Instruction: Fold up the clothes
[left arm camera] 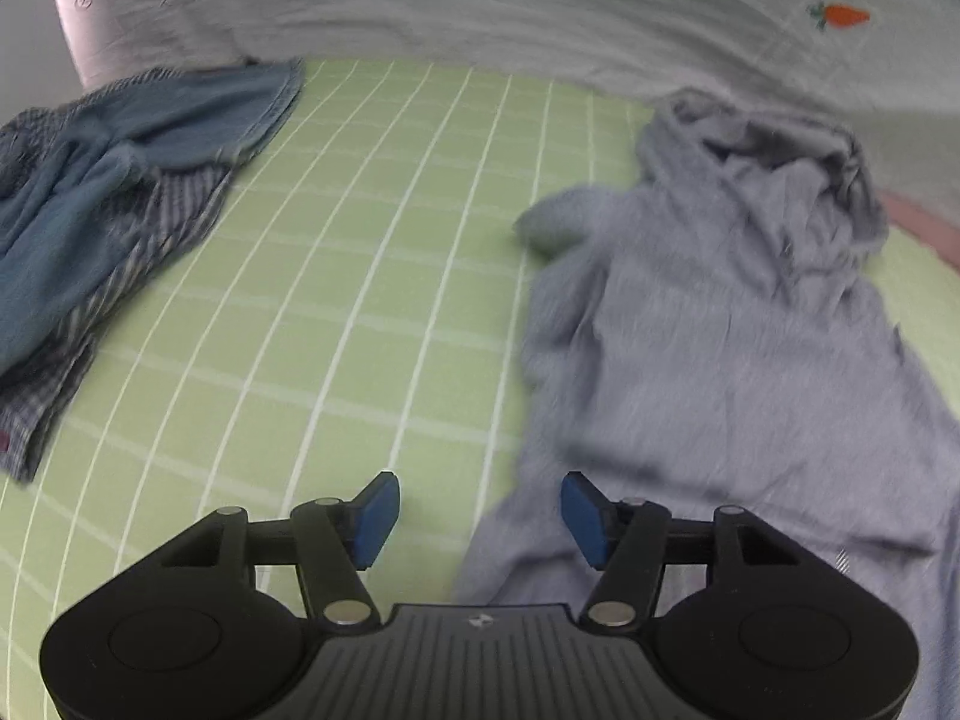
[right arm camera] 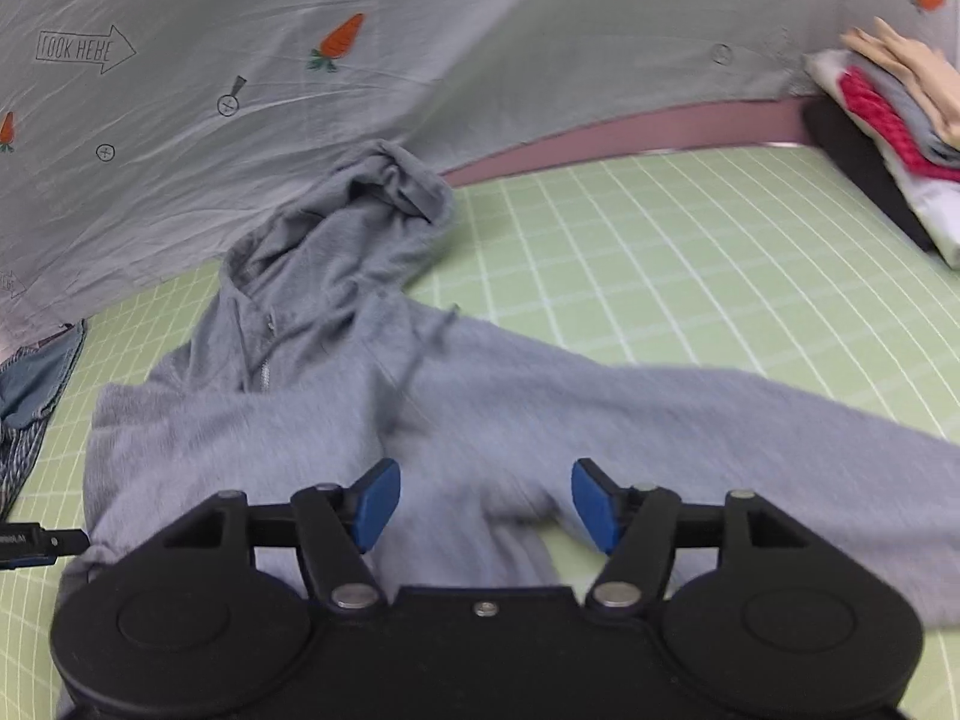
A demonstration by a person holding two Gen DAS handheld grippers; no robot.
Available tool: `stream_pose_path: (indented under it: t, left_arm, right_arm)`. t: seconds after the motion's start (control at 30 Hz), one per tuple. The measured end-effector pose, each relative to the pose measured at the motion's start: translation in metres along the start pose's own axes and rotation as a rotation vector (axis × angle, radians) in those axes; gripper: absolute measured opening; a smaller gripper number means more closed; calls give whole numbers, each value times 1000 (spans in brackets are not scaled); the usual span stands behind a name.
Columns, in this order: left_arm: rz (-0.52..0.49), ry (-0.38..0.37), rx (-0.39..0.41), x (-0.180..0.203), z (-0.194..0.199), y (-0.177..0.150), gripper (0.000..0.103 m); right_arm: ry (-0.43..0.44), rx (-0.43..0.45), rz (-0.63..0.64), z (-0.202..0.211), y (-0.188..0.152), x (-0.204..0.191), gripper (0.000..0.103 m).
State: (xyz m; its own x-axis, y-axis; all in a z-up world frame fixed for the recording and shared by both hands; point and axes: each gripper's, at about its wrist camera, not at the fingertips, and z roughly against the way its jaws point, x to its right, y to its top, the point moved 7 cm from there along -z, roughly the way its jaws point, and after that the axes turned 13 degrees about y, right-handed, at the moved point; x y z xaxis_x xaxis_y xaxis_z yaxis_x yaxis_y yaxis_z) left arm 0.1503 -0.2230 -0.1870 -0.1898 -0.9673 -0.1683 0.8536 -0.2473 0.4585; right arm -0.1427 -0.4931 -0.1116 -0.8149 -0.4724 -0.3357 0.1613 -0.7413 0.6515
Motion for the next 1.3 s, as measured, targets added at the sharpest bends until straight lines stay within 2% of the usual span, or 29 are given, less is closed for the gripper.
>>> stream_pose_path:
  t: [0.2,0.27,0.33,0.4,0.53,0.77,0.87,0.93,1.0,1.1,1.3]
  left_arm:
    - [50,3,-11,-11,10,-20,60]
    - [74,-2,-8,-8,19,-25,62]
    - [86,3,2,-2,29,-31,71]
    - [92,14,22,6,40,-37,84]
    - [75,8,65,27,62,-54,90]
    - [60,35,41,55,73,-97,92]
    - [84,48,11,64,67,-113,92]
    - [72,80,35,71,66,-118,95]
    - [48,113,71,77,65,-121,99]
    - [93,121,100,78,63,-123,103]
    - [126,124,152,79,63,-125,103]
  right_arm:
    - [-19,-5,-19,30,-19,28,68]
    - [-29,-4,-24,40,-24,39,76]
    - [-53,3,-28,48,-26,55,82]
    - [-77,9,-30,56,-28,73,86]
    - [-145,18,-10,69,-33,117,99]
    - [-307,6,24,91,-39,214,103]
    - [-337,12,21,100,-41,249,103]
    - [-351,10,11,106,-44,271,103]
    - [-354,-2,-25,112,-49,287,103]
    - [-406,12,-80,123,-58,305,103]
    - [-432,58,-139,126,-64,320,103]
